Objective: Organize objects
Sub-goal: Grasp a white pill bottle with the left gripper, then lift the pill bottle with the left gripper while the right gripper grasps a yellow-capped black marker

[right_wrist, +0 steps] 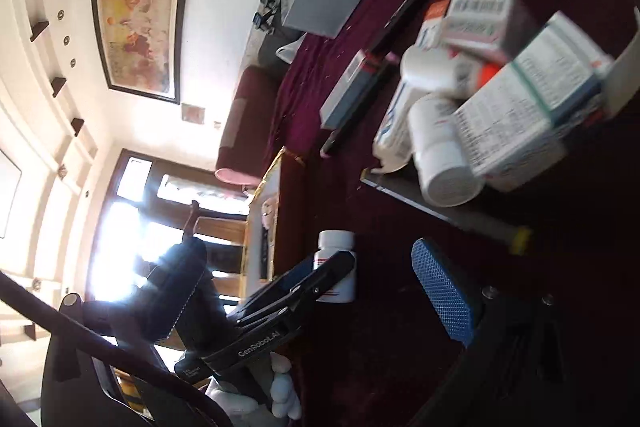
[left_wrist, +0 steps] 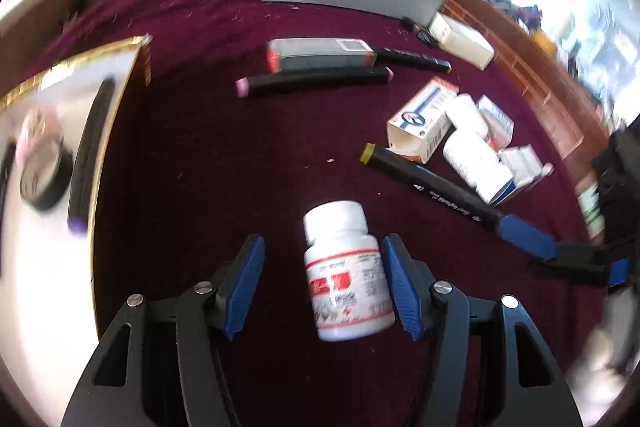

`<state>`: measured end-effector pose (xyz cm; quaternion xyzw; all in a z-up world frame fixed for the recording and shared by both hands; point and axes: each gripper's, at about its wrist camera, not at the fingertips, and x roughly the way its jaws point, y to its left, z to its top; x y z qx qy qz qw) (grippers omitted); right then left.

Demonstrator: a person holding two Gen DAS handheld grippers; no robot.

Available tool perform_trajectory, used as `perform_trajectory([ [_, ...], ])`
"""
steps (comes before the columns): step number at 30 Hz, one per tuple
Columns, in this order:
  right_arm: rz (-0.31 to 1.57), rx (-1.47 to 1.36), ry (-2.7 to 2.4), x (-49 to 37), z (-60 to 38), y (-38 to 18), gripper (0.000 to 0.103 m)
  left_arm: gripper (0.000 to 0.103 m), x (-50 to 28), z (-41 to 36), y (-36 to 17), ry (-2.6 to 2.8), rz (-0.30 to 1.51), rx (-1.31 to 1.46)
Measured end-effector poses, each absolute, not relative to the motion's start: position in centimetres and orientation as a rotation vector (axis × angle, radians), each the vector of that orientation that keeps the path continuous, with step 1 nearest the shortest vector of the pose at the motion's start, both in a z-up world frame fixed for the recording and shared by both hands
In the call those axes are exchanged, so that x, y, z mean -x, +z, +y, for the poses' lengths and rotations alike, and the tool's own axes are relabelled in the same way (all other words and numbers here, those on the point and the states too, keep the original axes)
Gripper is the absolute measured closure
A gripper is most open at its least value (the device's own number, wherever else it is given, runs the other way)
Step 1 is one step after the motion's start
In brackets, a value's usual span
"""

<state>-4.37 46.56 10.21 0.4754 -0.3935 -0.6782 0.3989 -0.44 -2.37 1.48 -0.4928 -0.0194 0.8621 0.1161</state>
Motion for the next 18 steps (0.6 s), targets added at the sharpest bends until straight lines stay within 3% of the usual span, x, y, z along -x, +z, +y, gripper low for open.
perform_trajectory([
  [1, -0.994, -1.204, -1.735, 4.6, 46.8, 10.3, 0.0, 0.05, 0.5, -1.9, 1.4, 2.527, -0.014, 1.434],
  [3, -0.974, -1.215, -1.782, 4.5, 47.6, 10.6, 0.0, 0.072, 0.3, -1.3, 1.5, 2.507, 0.029, 1.41],
  [12, -0.699, -1.274, -1.905, 5.3, 43.6, 12.4, 0.0, 0.073, -3.2, -4.3, 2.5, 2.418, -0.087, 1.422],
  [18, -0.36, -1.373, -2.004, 7.4, 38.7, 12.1, 0.001, 0.073, -5.9, -6.3, 4.2, 2.414, -0.171, 1.349],
])
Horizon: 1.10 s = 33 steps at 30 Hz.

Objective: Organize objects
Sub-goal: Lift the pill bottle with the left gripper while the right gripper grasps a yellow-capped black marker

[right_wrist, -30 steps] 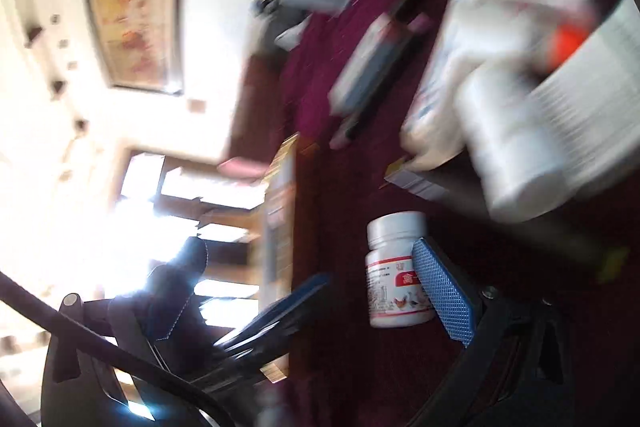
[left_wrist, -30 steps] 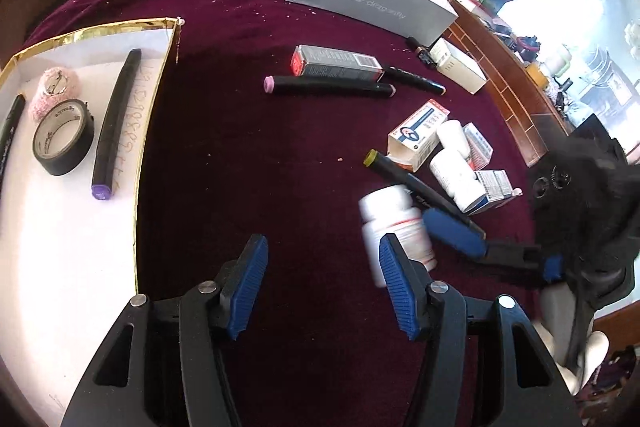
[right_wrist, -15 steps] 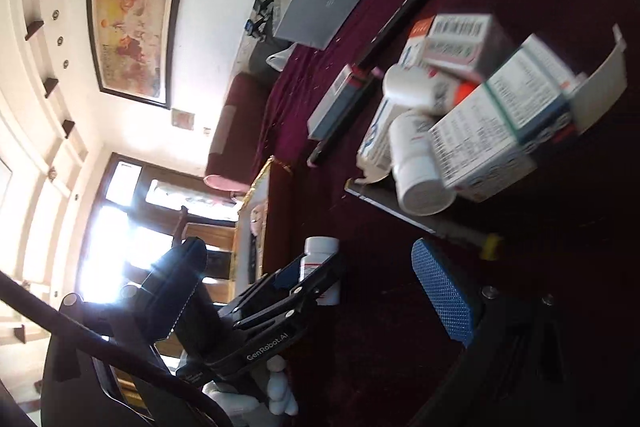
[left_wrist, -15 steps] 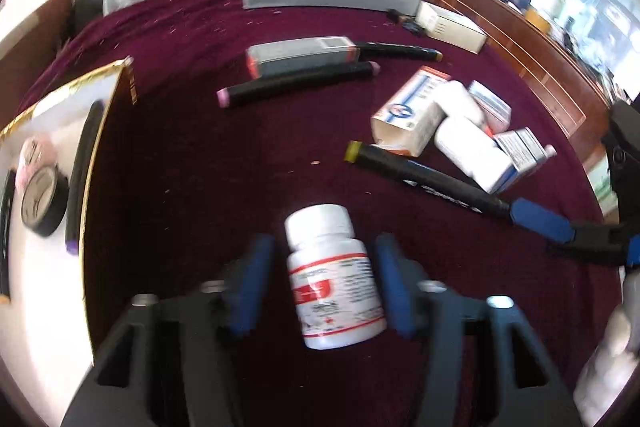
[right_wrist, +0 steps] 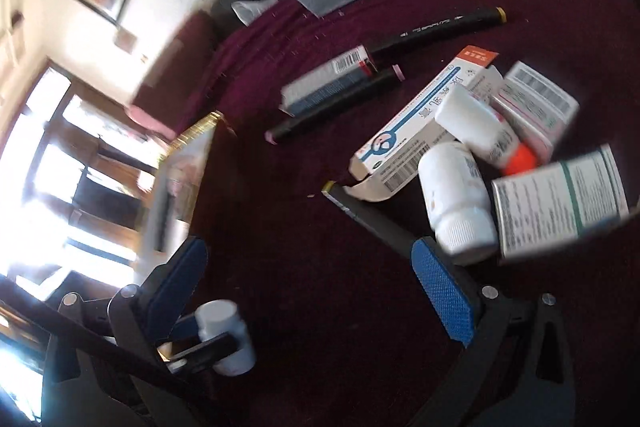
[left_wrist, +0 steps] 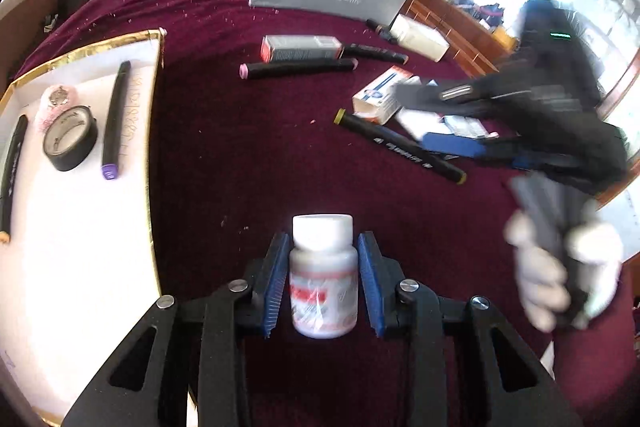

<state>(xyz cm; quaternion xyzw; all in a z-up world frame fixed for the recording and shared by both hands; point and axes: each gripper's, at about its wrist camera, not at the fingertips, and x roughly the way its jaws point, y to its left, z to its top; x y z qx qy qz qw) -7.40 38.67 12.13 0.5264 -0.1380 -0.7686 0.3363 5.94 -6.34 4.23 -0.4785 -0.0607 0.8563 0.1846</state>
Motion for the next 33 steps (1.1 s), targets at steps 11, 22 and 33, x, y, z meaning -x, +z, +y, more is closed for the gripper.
perform_trajectory([
  [11, 0.1, -1.49, -2.228, 7.0, 36.1, 10.7, 0.069, 0.073, -6.1, -5.7, 4.0, 2.423, -0.122, 1.336],
  [22, 0.311, -1.463, -2.329, 5.4, 34.2, 10.5, 0.074, 0.072, -3.4, -3.2, 1.3, 2.48, -0.037, 1.404],
  [33, 0.282, -1.403, -2.368, 4.2, 35.0, 10.7, 0.085, 0.073, -4.9, -5.4, 2.0, 2.407, -0.175, 1.361],
])
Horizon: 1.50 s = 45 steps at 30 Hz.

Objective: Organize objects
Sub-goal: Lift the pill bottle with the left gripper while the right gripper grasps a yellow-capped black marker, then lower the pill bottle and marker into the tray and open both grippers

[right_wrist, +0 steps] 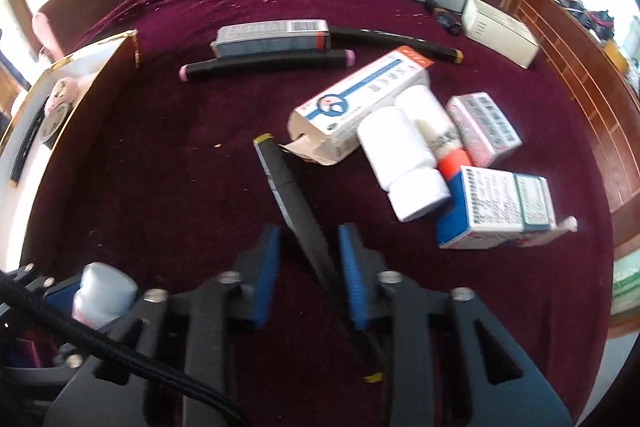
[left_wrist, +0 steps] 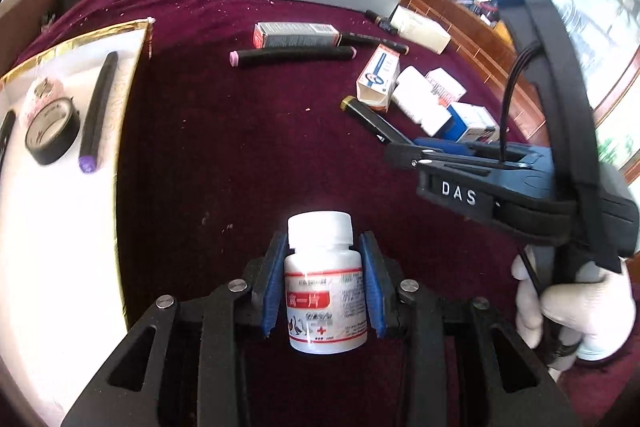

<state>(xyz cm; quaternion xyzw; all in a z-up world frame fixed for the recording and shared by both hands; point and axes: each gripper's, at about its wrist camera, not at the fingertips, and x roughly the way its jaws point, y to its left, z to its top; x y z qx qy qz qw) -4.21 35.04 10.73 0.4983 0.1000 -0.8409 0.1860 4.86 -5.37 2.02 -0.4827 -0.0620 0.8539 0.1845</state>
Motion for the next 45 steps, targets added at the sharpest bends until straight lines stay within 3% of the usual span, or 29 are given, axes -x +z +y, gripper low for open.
perform_trajectory([
  [2, 0.2, -1.415, -2.353, 4.2, 35.6, 10.9, 0.091, 0.073, -5.4, -6.0, 2.6, 2.411, -0.203, 1.335],
  [13, -0.042, -1.297, -2.345, 0.7, 36.4, 14.3, 0.091, 0.073, -8.3, -11.1, 6.2, 2.496, -0.324, 1.177],
  [22, -0.093, -1.176, -2.253, -2.1, 32.9, 18.2, 0.09, 0.073, -8.6, -18.5, 8.1, 2.636, -0.405, 1.135],
  [33, -0.151, -1.229, -2.08, -1.2, 25.7, 17.7, 0.09, 0.073, -3.2, -27.8, 8.1, 2.806, -0.41, 1.231],
  [45, -0.135, -1.344, -2.003, 2.7, 16.5, 15.2, 0.09, 0.073, 3.2, -28.9, 5.0, 2.759, -0.316, 1.443],
])
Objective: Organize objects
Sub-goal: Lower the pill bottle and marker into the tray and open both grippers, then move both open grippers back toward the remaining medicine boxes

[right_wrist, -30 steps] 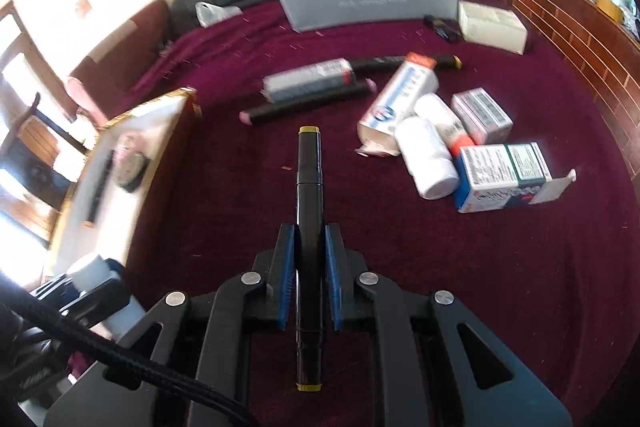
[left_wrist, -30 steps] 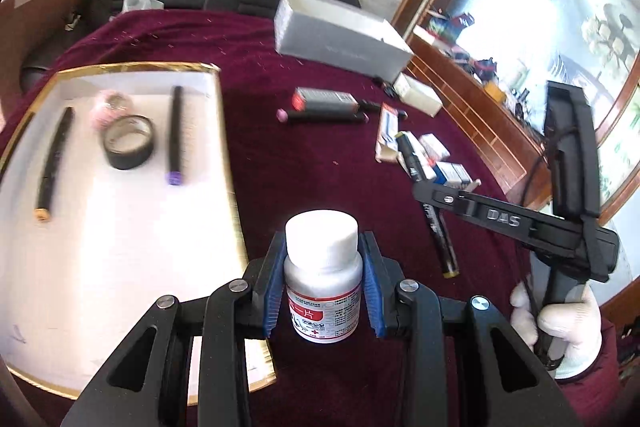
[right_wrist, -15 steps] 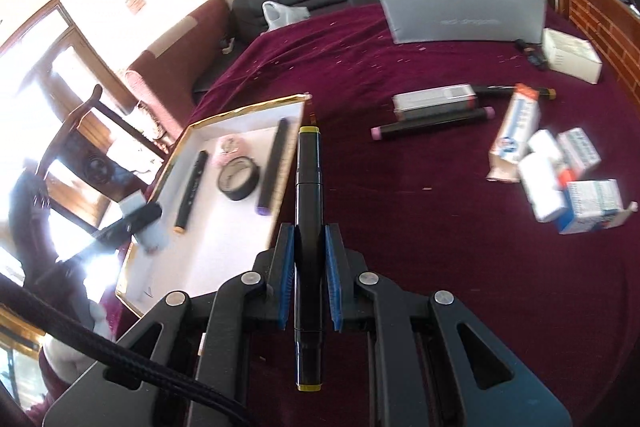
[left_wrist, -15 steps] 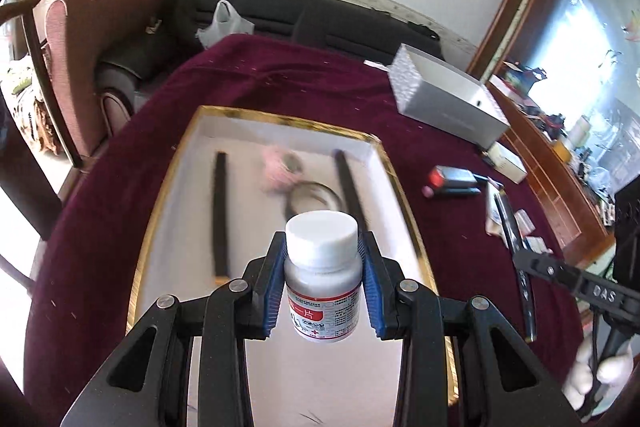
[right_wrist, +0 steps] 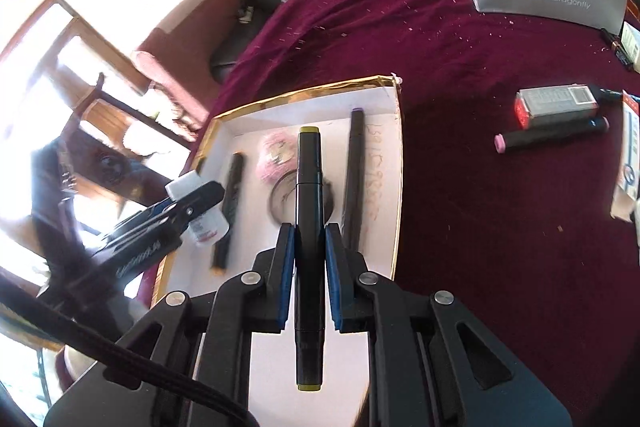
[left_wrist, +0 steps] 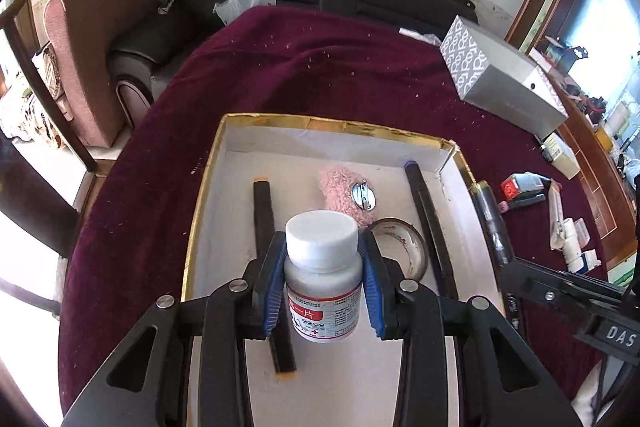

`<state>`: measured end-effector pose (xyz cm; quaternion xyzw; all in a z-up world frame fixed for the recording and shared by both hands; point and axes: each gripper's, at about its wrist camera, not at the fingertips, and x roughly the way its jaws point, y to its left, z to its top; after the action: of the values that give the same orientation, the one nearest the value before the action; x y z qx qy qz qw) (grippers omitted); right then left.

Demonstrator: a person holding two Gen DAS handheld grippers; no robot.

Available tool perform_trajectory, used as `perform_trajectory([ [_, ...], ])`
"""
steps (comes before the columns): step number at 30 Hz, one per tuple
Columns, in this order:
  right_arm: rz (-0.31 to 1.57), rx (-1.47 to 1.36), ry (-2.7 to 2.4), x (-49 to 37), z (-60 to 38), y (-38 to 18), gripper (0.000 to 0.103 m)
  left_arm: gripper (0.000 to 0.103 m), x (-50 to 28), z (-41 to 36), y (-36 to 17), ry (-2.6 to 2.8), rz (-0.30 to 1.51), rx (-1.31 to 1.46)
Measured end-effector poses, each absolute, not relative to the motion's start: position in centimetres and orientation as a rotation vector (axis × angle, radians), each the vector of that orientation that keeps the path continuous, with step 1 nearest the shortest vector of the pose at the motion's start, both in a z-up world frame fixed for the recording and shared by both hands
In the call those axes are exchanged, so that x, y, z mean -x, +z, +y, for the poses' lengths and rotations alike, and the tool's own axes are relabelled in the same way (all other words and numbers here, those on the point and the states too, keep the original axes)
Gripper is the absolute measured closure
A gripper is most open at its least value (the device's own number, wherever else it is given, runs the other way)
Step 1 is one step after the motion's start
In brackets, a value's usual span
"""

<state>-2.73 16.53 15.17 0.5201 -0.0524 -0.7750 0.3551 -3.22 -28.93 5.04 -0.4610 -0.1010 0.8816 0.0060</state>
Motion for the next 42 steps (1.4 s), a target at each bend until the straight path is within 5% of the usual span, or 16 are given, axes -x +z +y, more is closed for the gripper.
perform_trajectory([
  [13, 0.014, -1.419, -2.15, 6.9, 14.1, 13.0, 0.09, 0.073, 6.6, -28.1, 1.9, 2.704, -0.316, 1.563],
  [26, 0.072, -1.44, -2.161, 8.0, 12.5, 12.1, 0.09, 0.068, 5.9, -29.9, 2.6, 2.657, -0.51, 1.514],
  [30, 0.001, -1.43, -2.149, 8.0, 13.0, 12.4, 0.082, 0.057, 4.8, -30.7, 3.9, 2.661, -0.571, 1.472],
  [42, -0.07, -1.229, -2.228, 3.5, 19.9, 16.3, 0.051, 0.05, -0.7, -30.4, 7.1, 2.677, -0.686, 1.314],
])
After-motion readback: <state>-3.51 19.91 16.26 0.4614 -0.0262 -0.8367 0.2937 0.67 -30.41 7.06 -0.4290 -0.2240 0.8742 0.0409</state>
